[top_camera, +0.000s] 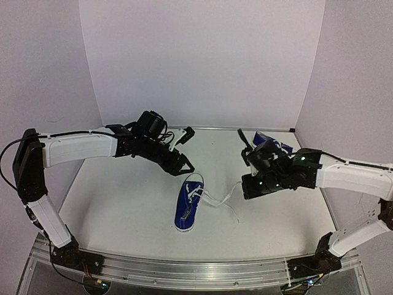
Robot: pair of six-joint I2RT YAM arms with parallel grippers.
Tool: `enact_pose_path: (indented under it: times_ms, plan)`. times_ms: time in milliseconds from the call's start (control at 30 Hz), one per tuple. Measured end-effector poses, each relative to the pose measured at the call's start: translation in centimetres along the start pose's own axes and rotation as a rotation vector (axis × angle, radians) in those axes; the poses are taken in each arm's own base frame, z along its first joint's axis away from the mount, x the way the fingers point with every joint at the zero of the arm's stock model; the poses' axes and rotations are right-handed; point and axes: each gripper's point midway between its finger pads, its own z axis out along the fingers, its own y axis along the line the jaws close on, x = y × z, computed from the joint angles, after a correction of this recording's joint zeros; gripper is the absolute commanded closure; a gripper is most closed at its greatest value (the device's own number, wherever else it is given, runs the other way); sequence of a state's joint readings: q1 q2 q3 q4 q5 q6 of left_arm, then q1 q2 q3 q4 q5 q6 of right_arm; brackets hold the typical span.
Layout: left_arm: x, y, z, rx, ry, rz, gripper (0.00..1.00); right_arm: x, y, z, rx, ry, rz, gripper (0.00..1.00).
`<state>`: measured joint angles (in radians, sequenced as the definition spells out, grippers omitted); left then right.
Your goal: Tie the shoes
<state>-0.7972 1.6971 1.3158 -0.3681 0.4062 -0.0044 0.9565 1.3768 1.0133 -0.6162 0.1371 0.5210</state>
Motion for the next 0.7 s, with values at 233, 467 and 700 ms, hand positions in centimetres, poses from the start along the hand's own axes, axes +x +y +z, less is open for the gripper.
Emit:
enact_pose_path:
  times_ms: [233, 467, 700]
  plan:
    - [-1.2, 1.2, -1.4, -0.043, -0.056, -0.045, 0.43, -6.1, 0.0, -7.1, -0.054, -0.254, 0.074, 1.00]
    - [-1.1, 1.6, -2.0, -0.052, -0.081, -0.084, 0.41, -11.0, 1.4, -11.0, -0.096, -0.404, 0.045, 1.00]
    - [-1.0, 5.1, -5.7, -0.164, -0.167, -0.217, 0.38, -19.7, 9.2, -9.5, -0.208, -0.501, -0.079, 1.00]
